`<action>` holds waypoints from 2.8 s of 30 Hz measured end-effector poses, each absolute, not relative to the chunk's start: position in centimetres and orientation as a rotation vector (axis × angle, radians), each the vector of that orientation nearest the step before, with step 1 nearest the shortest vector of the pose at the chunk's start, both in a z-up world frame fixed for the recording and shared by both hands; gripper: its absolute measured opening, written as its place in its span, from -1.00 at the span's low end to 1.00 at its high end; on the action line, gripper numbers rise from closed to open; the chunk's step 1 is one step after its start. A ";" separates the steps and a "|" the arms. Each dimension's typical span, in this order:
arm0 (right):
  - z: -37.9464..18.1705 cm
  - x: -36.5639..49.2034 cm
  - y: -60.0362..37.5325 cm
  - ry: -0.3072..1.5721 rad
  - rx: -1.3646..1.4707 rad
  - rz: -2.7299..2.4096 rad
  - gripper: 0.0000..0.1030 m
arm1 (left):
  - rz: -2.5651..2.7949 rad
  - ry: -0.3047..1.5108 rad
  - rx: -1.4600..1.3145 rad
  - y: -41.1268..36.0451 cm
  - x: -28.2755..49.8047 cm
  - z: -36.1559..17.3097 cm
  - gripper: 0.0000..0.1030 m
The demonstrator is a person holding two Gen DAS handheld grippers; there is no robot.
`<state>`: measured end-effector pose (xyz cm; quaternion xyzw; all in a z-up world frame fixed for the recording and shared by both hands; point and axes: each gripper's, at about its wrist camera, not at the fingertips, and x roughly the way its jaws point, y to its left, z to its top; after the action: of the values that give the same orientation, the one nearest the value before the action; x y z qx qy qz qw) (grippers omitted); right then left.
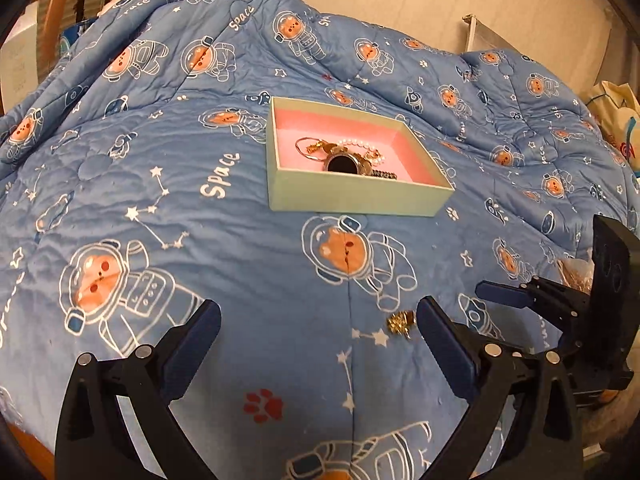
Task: Organize jewelry
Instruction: 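Move both grippers back to the remaining jewelry on the quilt, then grasp the small silver ring with the left gripper while the right gripper grasps a silver earring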
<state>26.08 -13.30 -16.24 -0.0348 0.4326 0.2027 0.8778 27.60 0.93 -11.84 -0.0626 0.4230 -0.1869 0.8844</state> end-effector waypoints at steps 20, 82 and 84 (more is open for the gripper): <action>-18.1 26.7 -12.5 0.936 -0.078 0.439 -0.61 | -0.491 0.955 -0.036 -4.6 24.1 -14.1 0.05; -13.1 27.7 -13.6 0.827 0.024 0.466 -0.61 | -0.503 0.849 -0.079 -3.9 26.8 -10.1 -0.63; -12.6 28.6 -13.8 0.812 0.014 0.462 -0.61 | -0.501 0.837 -0.061 -4.0 27.6 -9.6 -0.63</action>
<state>28.63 -13.77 -12.56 0.0067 0.3915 0.2225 0.8928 27.56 -4.02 -9.59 -0.0293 0.4019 -0.2406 0.8830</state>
